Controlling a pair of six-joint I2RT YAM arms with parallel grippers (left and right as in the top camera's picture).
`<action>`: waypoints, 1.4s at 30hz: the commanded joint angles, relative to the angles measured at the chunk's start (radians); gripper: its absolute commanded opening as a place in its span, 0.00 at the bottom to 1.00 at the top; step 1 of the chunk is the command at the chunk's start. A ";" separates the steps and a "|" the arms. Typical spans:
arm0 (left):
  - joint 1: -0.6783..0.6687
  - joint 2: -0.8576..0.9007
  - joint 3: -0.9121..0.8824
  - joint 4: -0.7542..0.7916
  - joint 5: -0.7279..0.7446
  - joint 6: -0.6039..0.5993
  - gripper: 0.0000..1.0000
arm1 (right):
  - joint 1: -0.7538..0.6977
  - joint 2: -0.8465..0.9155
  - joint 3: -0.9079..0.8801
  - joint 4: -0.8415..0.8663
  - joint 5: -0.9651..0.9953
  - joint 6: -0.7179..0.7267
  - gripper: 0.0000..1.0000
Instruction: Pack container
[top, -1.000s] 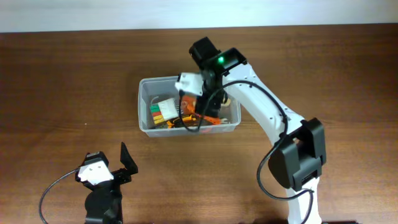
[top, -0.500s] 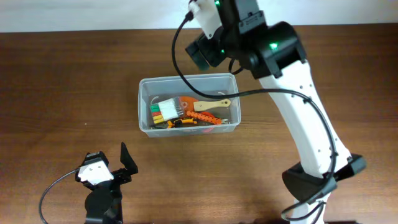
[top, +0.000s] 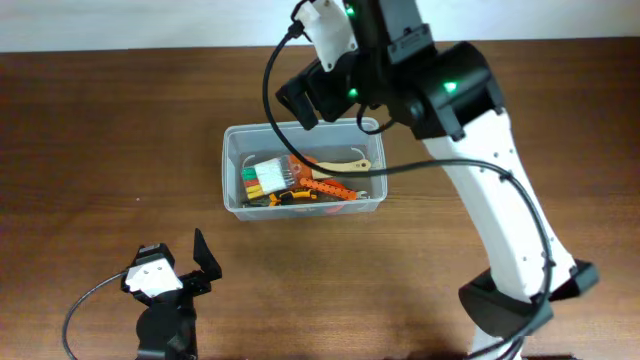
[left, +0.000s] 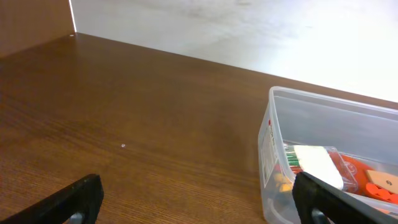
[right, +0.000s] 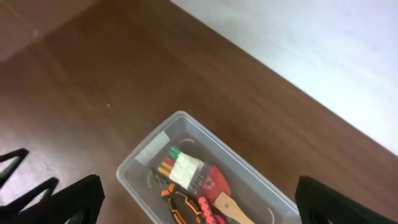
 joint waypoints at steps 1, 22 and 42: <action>-0.004 -0.005 -0.004 -0.001 -0.004 0.009 0.99 | -0.042 -0.088 0.029 0.027 -0.014 -0.011 0.98; -0.004 -0.005 -0.004 -0.001 -0.004 0.009 0.99 | -0.544 -0.753 -0.432 0.016 -0.072 -0.148 0.98; -0.004 -0.005 -0.004 -0.001 -0.004 0.009 0.99 | -0.549 -1.867 -2.147 0.617 -0.214 -0.157 0.98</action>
